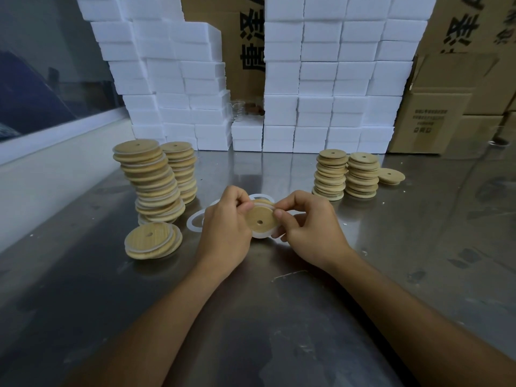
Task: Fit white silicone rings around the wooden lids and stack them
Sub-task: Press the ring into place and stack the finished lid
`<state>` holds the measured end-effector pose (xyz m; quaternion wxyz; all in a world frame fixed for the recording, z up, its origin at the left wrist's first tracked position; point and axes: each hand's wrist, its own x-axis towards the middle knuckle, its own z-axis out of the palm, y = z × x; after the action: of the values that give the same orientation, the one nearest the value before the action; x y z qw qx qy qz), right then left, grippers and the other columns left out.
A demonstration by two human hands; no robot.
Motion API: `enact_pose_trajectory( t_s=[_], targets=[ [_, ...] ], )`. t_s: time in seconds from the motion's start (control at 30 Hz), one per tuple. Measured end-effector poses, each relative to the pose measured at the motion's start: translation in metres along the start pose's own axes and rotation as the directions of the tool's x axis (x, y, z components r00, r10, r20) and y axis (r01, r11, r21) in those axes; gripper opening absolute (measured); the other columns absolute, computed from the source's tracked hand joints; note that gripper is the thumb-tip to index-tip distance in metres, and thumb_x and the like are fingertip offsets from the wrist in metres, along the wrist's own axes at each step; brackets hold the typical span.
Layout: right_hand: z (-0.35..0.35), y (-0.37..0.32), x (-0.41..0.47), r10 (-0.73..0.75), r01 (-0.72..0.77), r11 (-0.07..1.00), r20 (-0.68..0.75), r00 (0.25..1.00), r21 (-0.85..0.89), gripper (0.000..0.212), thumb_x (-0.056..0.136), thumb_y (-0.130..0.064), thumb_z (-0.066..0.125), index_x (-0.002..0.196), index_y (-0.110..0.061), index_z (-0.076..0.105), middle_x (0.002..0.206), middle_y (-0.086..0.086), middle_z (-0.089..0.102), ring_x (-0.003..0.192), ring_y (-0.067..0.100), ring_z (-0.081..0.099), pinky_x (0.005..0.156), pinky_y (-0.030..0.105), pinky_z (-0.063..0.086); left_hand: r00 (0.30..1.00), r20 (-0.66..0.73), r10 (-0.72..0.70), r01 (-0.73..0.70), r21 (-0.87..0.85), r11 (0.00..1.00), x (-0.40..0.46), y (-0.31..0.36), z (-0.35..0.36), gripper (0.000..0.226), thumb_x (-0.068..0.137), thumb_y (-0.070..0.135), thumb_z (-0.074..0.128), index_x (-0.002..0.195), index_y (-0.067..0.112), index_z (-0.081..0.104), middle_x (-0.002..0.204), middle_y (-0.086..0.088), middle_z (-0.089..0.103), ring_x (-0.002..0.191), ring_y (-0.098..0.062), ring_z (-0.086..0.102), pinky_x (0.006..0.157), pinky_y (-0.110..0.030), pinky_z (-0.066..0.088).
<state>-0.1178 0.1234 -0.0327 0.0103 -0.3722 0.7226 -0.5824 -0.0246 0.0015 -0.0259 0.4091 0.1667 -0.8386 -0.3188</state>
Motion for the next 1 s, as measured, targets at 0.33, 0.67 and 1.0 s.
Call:
enact_pose_trajectory(
  t_s=[0.33, 0.67, 1.0],
  targets=[
    [-0.0012, 0.0019, 0.0021, 0.096, -0.098, 0.992, 0.025, 0.995, 0.075, 0.010, 0.090, -0.012, 0.070, 0.081, -0.014, 0.065, 0.074, 0.003, 0.072, 0.064, 0.020, 0.073, 0.066, 0.039, 0.061, 0.997, 0.001, -0.077, 0.077, -0.026, 0.997, 0.0006, -0.0029, -0.0003, 0.021, 0.095, 0.008, 0.055, 0.080, 0.021, 0.048, 0.070, 0.011, 0.057, 0.066, -0.003, 0.054, 0.057, -0.004, 0.037],
    [-0.0007, -0.0018, -0.0022, -0.147, 0.138, 0.971, -0.029, 0.989, -0.193, 0.011, 0.089, -0.005, 0.062, 0.089, -0.016, 0.064, 0.080, -0.013, 0.067, 0.078, 0.004, 0.062, 0.064, 0.017, 0.048, 0.986, 0.017, 0.167, -0.168, 0.117, 0.979, -0.0044, 0.0010, -0.0005, 0.015, 0.092, 0.008, 0.059, 0.087, 0.019, 0.050, 0.082, 0.009, 0.053, 0.071, -0.003, 0.050, 0.063, -0.007, 0.036],
    [0.0024, -0.0025, -0.0027, -0.145, 0.140, 0.976, -0.016, 0.989, -0.166, 0.005, 0.094, -0.020, 0.062, 0.090, -0.018, 0.061, 0.080, -0.014, 0.067, 0.081, 0.001, 0.063, 0.070, 0.019, 0.050, 0.994, 0.036, 0.108, -0.109, 0.024, 0.994, -0.0040, 0.0016, -0.0008, 0.024, 0.089, 0.006, 0.062, 0.082, 0.026, 0.049, 0.075, 0.008, 0.058, 0.070, -0.010, 0.059, 0.059, -0.007, 0.040]
  ],
)
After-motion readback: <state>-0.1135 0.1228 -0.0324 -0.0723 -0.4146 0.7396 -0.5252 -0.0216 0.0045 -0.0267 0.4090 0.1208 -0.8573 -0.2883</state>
